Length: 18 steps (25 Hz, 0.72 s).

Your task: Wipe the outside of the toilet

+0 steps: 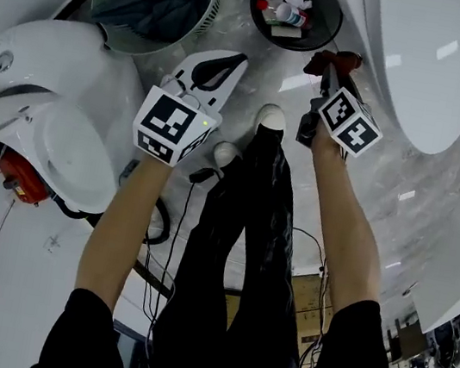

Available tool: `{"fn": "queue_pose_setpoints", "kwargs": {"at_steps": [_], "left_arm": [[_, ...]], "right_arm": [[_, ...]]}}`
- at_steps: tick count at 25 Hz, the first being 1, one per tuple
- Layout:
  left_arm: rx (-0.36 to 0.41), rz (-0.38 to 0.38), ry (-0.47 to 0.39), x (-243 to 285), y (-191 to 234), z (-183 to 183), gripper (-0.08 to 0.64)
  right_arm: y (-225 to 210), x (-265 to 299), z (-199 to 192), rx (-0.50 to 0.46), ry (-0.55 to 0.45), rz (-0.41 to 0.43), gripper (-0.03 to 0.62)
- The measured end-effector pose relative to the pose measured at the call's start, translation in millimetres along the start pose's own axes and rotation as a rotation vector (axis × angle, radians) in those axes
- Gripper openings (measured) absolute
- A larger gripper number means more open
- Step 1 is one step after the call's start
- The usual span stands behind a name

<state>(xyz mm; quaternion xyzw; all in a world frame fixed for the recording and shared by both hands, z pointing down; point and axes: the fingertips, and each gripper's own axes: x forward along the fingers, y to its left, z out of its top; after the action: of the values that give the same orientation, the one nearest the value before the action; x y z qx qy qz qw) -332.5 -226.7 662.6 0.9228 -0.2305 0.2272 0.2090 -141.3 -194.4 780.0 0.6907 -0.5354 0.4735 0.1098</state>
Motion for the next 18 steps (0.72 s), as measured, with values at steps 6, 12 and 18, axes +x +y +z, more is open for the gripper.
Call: {"fn": "queue_pose_setpoints", "kwargs": {"at_steps": [6,12,18], "left_arm": [[-0.029,0.035,-0.007,-22,20,-15,0.000],[-0.012,0.028,-0.001,-30,20,-26,0.000],[0.040,-0.006,0.006,-32,-13,-34,0.000]], "right_arm": [[4,37,23,0.039,-0.002,-0.085,0.118],[-13,53,32,0.057,-0.017,-0.126,0.118],[-49,32,12,0.092,-0.035,-0.170,0.117]]}}
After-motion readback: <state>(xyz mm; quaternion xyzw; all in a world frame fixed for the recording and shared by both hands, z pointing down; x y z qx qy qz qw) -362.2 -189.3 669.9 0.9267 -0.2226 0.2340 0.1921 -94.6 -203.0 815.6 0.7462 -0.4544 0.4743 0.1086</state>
